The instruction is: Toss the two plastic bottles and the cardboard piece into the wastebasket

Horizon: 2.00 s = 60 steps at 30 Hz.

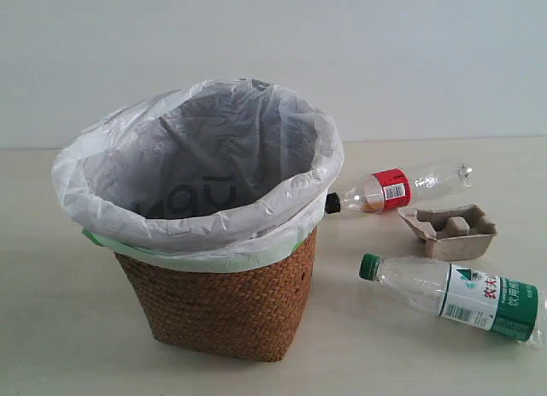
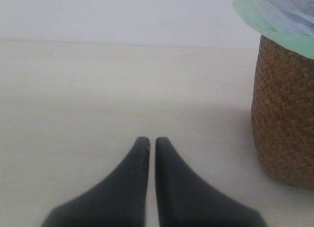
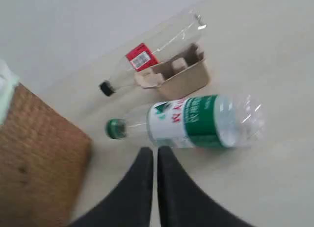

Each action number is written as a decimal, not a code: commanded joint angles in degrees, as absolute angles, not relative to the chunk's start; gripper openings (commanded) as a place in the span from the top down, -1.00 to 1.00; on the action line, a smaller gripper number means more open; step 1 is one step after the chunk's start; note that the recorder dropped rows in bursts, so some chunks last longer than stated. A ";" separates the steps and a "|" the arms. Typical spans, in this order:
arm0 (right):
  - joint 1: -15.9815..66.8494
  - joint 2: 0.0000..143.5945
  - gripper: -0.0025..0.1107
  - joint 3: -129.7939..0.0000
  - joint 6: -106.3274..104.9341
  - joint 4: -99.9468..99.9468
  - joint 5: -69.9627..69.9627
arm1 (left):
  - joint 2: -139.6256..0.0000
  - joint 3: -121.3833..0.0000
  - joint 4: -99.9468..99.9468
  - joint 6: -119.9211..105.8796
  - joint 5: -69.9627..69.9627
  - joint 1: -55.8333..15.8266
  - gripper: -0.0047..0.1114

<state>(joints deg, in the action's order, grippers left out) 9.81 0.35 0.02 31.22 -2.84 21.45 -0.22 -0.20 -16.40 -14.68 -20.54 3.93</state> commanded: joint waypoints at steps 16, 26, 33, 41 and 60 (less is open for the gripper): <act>9.81 0.00 0.96 0.00 30.48 -32.63 14.87 | 0.00 0.00 -16.23 -14.95 -20.68 4.09 0.85; 9.81 0.00 0.96 0.00 29.97 -32.01 10.72 | 0.00 0.00 -16.23 -14.95 -20.68 4.09 0.85; 9.81 0.00 0.96 0.00 29.55 -33.76 5.34 | 0.00 0.00 -16.23 -14.95 -20.68 4.09 0.85; 9.81 11.75 0.96 -8.60 6.29 -32.12 8.13 | 0.00 0.00 -16.23 -14.95 -20.68 4.09 0.85; 9.70 71.82 0.96 -59.02 -5.72 21.38 61.29 | 0.00 0.00 -16.23 -14.95 -20.68 4.09 0.85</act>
<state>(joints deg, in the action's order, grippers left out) 9.81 69.22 -57.22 -5.33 17.48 61.37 -0.22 -0.20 -16.40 -14.68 -20.54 3.93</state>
